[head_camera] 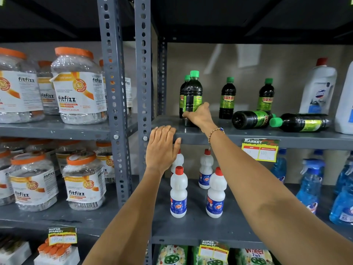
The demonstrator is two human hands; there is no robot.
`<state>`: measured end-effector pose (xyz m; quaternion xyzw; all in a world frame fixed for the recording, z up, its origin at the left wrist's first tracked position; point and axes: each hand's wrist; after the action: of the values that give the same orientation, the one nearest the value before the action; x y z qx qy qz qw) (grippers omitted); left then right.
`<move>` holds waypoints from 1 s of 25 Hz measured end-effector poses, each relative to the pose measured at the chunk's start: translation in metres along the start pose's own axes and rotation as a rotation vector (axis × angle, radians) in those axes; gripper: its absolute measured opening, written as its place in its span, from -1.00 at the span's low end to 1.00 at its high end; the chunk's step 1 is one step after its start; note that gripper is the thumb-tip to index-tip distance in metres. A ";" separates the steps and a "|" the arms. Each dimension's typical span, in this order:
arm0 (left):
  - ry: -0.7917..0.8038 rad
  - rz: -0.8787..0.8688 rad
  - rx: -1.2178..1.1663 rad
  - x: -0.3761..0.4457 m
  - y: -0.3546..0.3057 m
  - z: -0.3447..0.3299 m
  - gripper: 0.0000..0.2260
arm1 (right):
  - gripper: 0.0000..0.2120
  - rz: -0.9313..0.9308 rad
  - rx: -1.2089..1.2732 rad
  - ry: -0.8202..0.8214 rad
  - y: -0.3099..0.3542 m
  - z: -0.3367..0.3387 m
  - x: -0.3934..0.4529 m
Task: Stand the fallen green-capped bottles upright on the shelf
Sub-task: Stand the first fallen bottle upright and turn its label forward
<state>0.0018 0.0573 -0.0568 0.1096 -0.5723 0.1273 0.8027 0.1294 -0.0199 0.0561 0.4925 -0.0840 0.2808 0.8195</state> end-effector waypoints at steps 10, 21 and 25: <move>0.010 0.011 -0.013 0.000 -0.001 0.002 -0.62 | -0.32 -0.034 -0.026 0.086 -0.003 -0.001 0.003; 0.027 0.027 -0.004 0.000 -0.002 0.005 -0.58 | -0.19 -0.018 -0.121 0.132 -0.002 -0.001 0.001; 0.020 0.020 -0.010 0.000 -0.002 0.004 -0.59 | -0.22 -0.006 -0.119 0.137 -0.001 -0.002 0.000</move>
<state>-0.0007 0.0546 -0.0552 0.0986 -0.5660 0.1333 0.8076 0.1297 -0.0179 0.0546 0.4227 -0.0429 0.3057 0.8521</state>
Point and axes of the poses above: each hand's wrist, its own x-axis towards the middle knuckle, its own z-axis out of the back of the hand, y = z × x, and after that the axes turned 7 degrees about -x, right-handed
